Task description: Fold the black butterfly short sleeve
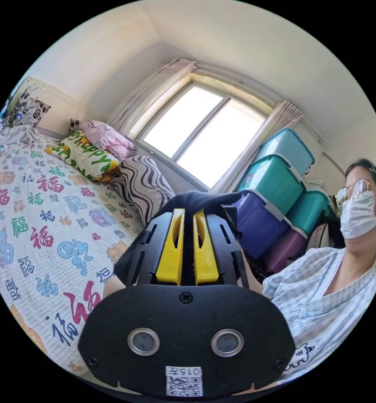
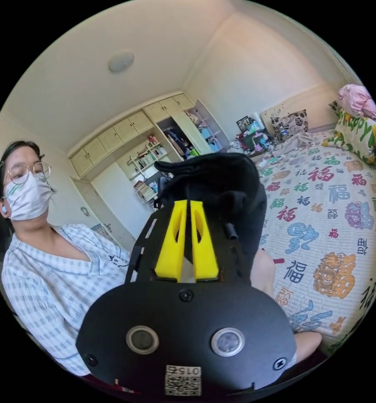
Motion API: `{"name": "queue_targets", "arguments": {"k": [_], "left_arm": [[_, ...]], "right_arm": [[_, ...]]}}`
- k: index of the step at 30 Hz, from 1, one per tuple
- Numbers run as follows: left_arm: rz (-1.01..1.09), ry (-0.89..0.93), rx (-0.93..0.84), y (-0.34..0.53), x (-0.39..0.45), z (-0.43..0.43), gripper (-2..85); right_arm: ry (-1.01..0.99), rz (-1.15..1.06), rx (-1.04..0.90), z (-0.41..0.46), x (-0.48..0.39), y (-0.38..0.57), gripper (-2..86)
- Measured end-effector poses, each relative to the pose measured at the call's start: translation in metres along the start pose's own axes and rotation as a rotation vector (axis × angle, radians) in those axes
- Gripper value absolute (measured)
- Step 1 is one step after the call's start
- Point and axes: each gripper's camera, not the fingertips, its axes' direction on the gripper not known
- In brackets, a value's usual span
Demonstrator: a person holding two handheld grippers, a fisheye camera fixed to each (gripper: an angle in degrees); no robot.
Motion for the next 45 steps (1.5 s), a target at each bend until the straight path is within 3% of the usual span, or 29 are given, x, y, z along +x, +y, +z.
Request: {"name": "queue_targets", "arguments": {"k": [5,14,20,25,33,36,41,45], "left_arm": [[0.005,0.041,0.01,-0.018,-0.033,-0.019,0.8],[0.007,-0.144,0.014,-0.015,-0.087,-0.063,0.9],[-0.283,-0.286,0.077,0.067,-0.172,-0.117,0.0],[-0.504,-0.254,0.299,0.113,-0.234,-0.173,-0.2],[-0.36,-0.29,0.282,-0.006,-0.293,-0.155,-0.1],[-0.311,-0.268,0.309,-0.046,-0.306,-0.148,-0.1],[-0.255,-0.241,0.308,-0.085,-0.333,-0.133,0.3],[-0.301,-0.081,0.21,-0.112,-0.404,-0.104,1.6]], "right_arm": [[0.086,0.03,0.051,-0.018,-0.008,-0.02,0.4],[0.098,-0.062,0.078,-0.015,-0.038,-0.088,-0.1],[0.118,0.015,-0.005,-0.005,-0.036,-0.081,-0.2],[0.127,0.223,0.07,-0.041,-0.007,-0.057,-0.2],[0.24,0.225,0.075,-0.059,0.038,-0.17,-0.2],[0.199,0.182,0.114,-0.062,0.038,-0.219,-0.1],[0.143,-0.027,0.103,-0.067,-0.023,-0.249,-0.1],[-0.033,-0.243,-0.024,-0.018,-0.095,-0.259,0.0]]}}
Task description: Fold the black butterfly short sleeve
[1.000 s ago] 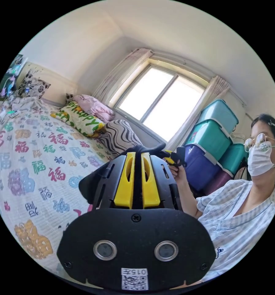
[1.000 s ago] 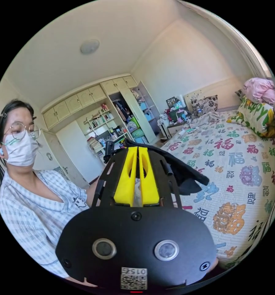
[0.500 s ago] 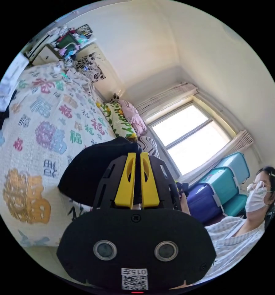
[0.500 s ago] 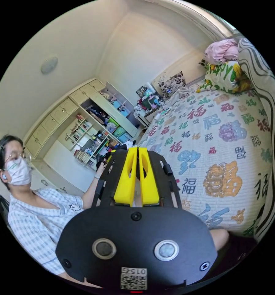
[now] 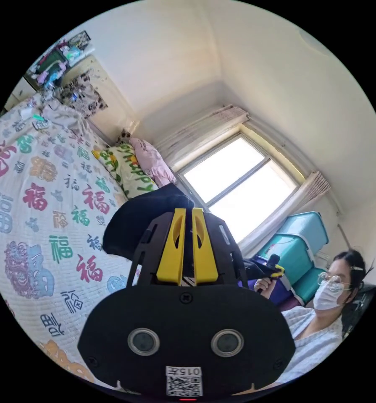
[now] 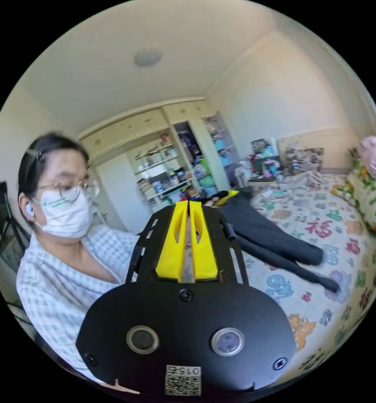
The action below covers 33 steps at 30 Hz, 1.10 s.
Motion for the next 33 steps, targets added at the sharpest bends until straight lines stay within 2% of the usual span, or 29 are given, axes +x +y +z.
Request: {"name": "queue_targets", "arguments": {"k": [3,6,9,14,16,19,24,29,33], "left_arm": [[-0.067,-0.114,-0.079,-0.003,-0.057,0.009,6.0],[-0.189,-0.225,-0.07,0.033,-0.113,-0.02,7.8],[-0.282,-0.305,-0.07,0.089,-0.146,-0.065,7.7],[-0.333,-0.411,-0.28,0.206,-0.14,-0.071,8.8],[-0.323,-0.413,-0.393,0.266,-0.122,-0.043,9.2],[-0.246,-0.446,-0.499,0.321,-0.096,0.003,9.7],[-0.135,-0.391,-0.637,0.354,-0.084,0.077,10.9],[-0.146,-0.38,-0.662,0.365,-0.1,0.109,10.7],[-0.191,-0.342,-0.728,0.388,-0.109,0.125,8.9]], "right_arm": [[-0.257,-0.02,-0.152,0.096,-0.005,-0.005,0.5],[-0.33,0.115,-0.357,0.185,0.032,0.021,1.7],[-0.425,0.192,-0.363,0.195,0.054,0.057,3.3],[-0.109,0.332,-0.378,0.142,0.125,0.096,5.0],[0.109,0.438,-0.39,0.106,0.172,0.118,5.5],[0.285,0.558,-0.467,0.085,0.215,0.146,6.7],[0.38,0.707,-0.52,0.085,0.271,0.171,9.0],[0.375,0.767,-0.511,0.097,0.311,0.164,9.8],[0.366,0.822,-0.624,0.116,0.332,0.165,6.5]]}}
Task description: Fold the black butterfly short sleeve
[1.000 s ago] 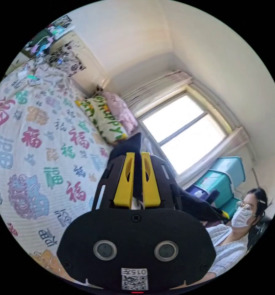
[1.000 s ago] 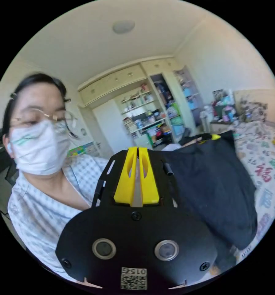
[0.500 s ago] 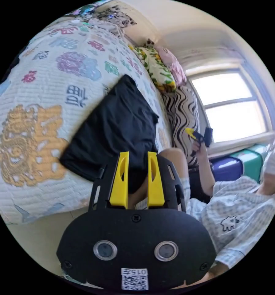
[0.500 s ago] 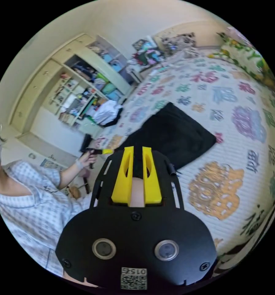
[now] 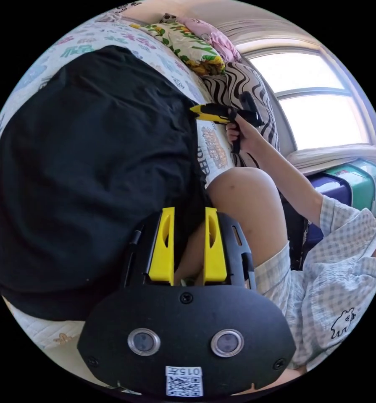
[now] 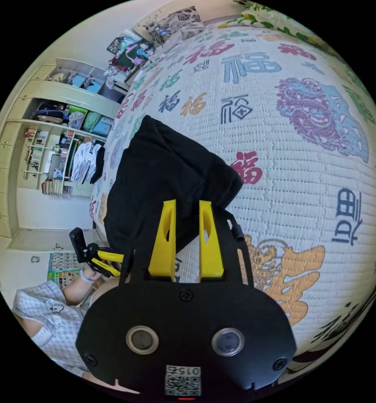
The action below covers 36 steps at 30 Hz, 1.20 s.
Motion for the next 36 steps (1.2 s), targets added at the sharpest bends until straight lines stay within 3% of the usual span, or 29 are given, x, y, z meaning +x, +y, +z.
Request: {"name": "queue_targets", "arguments": {"k": [4,8,15,19,28,36], "left_arm": [[0.005,-0.02,0.001,0.015,0.007,0.007,1.1],[0.03,-0.1,0.102,0.041,0.028,-0.019,-0.3],[0.078,-0.304,0.513,0.111,0.094,-0.142,-0.8],[0.221,-0.383,0.69,0.135,0.163,-0.216,-0.8],[0.55,-0.469,1.038,0.213,0.318,-0.309,-0.8],[0.699,-0.481,1.226,0.207,0.349,-0.346,-0.9]], "right_arm": [[-0.054,0.02,0.027,-0.018,-0.004,0.01,2.1],[-0.23,0.005,0.163,-0.067,-0.012,0.046,1.1],[-0.357,-0.115,0.35,-0.171,-0.061,0.132,0.6],[-0.429,-0.218,0.474,-0.23,-0.104,0.181,0.5],[-0.379,-0.554,0.936,-0.358,-0.223,0.303,0.4],[-0.134,-0.673,1.278,-0.414,-0.295,0.329,0.4]]}}
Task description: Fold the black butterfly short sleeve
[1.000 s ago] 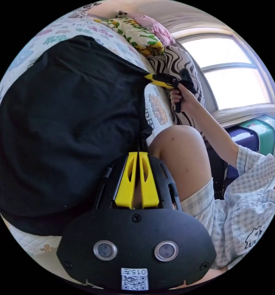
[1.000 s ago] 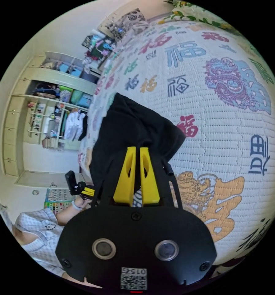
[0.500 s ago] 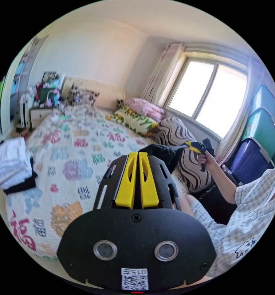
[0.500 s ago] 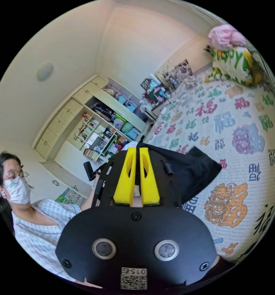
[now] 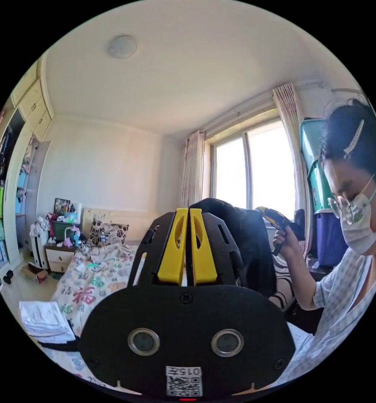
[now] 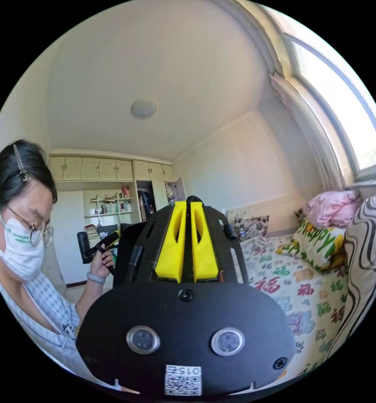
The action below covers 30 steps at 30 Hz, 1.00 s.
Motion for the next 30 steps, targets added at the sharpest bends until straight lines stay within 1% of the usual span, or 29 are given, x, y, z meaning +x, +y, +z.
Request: {"name": "queue_targets", "arguments": {"k": [2,5,7,8,10,11,13,14,15,16,18,20,22,23,25,26,27,28,30], "left_arm": [[0.003,-0.003,-0.001,-0.001,-0.022,0.028,-0.9],[-0.035,-0.005,-0.082,0.012,-0.076,0.101,-0.8],[-0.078,-0.034,-0.214,0.044,-0.128,0.175,-0.8],[-0.084,-0.046,-0.255,0.056,-0.141,0.196,-0.8],[-0.136,-0.091,-0.406,0.12,-0.191,0.275,-0.5],[-0.144,-0.105,-0.448,0.138,-0.202,0.294,-0.4],[-0.165,-0.144,-0.608,0.215,-0.239,0.365,0.3],[-0.182,-0.136,-0.634,0.234,-0.248,0.379,0.7],[-0.233,-0.105,-0.651,0.269,-0.266,0.398,1.6],[-0.305,-0.117,-0.67,0.301,-0.284,0.407,2.3],[-0.444,-0.141,-0.74,0.342,-0.307,0.404,3.9],[-0.498,-0.091,-0.797,0.372,-0.314,0.383,5.2],[-0.539,-0.114,-0.973,0.411,-0.306,0.338,7.2],[-0.557,-0.125,-1.019,0.421,-0.304,0.324,7.8],[-0.683,-0.181,-1.183,0.46,-0.29,0.264,10.6],[-0.723,-0.189,-1.216,0.47,-0.287,0.25,11.3],[-0.802,-0.217,-1.288,0.489,-0.279,0.226,11.9],[-0.876,-0.241,-1.323,0.505,-0.273,0.208,12.3],[-0.962,-0.241,-1.317,0.525,-0.269,0.198,12.6]], "right_arm": [[0.033,-0.031,0.007,0.02,0.01,-0.011,0.4],[0.079,-0.045,-0.043,0.071,0.053,-0.022,0.6],[0.094,0.011,-0.145,0.126,0.114,-0.014,0.8],[0.1,0.03,-0.181,0.141,0.132,-0.009,0.9],[0.164,0.111,-0.356,0.202,0.208,0.027,1.5],[0.184,0.129,-0.414,0.218,0.228,0.039,1.8],[0.233,0.196,-0.632,0.276,0.305,0.096,3.5],[0.253,0.215,-0.691,0.288,0.324,0.112,4.0],[0.308,0.248,-0.789,0.307,0.359,0.143,4.4],[0.377,0.309,-0.88,0.318,0.391,0.171,4.8],[0.408,0.399,-0.964,0.314,0.423,0.203,5.3],[0.338,0.435,-0.984,0.291,0.433,0.223,5.9],[0.296,0.52,-1.062,0.241,0.432,0.252,7.1],[0.287,0.551,-1.082,0.227,0.43,0.26,7.4],[0.293,0.697,-1.205,0.167,0.419,0.294,10.5],[0.305,0.74,-1.239,0.152,0.416,0.303,11.0],[0.331,0.816,-1.315,0.126,0.409,0.322,11.9],[0.359,0.884,-1.392,0.105,0.402,0.339,12.9],[0.352,0.973,-1.444,0.088,0.398,0.359,13.2]]}}
